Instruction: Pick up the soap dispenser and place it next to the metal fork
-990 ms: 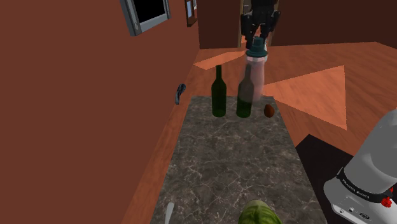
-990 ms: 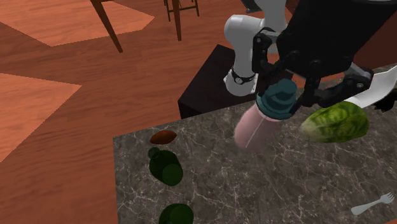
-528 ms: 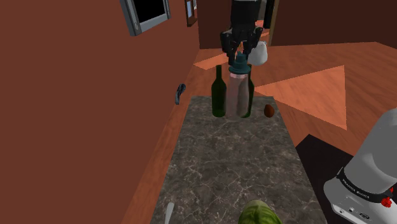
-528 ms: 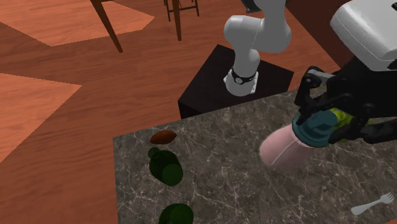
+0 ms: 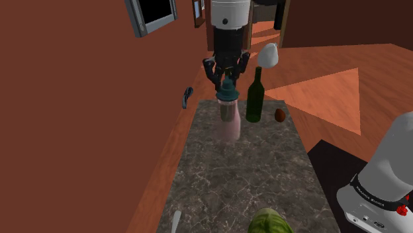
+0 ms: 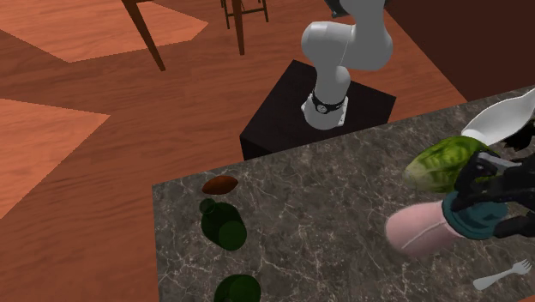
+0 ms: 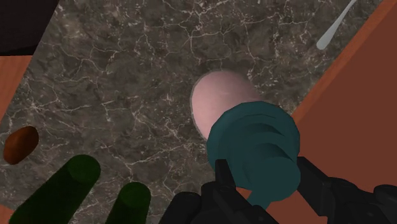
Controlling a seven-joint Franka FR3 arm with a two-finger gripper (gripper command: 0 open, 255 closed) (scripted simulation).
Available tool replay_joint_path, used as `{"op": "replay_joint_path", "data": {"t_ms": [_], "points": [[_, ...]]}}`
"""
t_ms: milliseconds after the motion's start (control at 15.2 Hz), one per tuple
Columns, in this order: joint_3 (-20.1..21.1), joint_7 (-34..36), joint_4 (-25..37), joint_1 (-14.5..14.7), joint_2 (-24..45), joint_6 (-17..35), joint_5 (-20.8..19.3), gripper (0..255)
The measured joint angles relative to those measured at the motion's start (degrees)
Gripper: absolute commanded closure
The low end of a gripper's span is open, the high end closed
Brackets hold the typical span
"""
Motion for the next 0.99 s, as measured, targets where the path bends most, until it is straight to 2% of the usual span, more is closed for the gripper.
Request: {"op": "replay_joint_path", "data": {"t_ms": [132,660,990], "points": [[1.77,2.78,-0.16,0.97,1.89,1.91,-0.67,255],[7.50,14.03,6.72,5.60,14.48,6.02,-6.81,255],[9.44,20.86,12.92,10.25,23.10,6.86,-11.83,255]]}}
